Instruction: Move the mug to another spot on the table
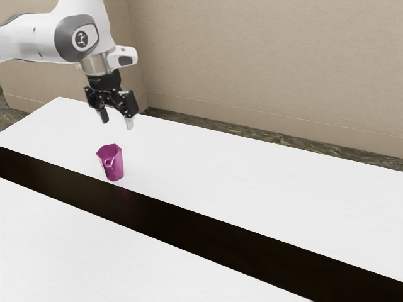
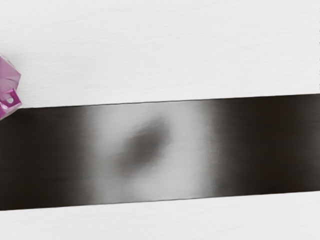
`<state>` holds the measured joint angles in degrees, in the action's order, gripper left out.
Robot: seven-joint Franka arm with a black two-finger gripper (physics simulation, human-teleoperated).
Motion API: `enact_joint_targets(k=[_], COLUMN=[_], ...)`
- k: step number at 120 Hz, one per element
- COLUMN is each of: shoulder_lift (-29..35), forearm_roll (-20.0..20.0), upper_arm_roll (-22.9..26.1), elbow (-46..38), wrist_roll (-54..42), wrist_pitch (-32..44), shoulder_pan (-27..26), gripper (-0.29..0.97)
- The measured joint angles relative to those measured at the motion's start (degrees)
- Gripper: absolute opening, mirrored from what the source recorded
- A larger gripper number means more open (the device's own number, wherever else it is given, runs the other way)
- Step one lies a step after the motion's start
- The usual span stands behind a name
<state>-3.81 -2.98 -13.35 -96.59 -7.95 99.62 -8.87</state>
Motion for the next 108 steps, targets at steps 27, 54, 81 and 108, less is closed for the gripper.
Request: enact_joint_targets(k=[27,54,81,108], shoulder_lift=[3.0,4.58,2.25,-2.87], forearm_roll=[-0.01,-0.24,-0.55,-2.31], upper_arm_roll=[0.07,1.66,1.75,1.75], elbow=[-6.0,-16.57,-23.3,-24.88], wrist_roll=[0.1,0.33,0.5,2.5], wrist_pitch=[3.4,10.69,18.91,27.26], shoulder_pan=[0.56,3.47,5.16,6.34], gripper=[0.66,0.66,0.66,0.66])
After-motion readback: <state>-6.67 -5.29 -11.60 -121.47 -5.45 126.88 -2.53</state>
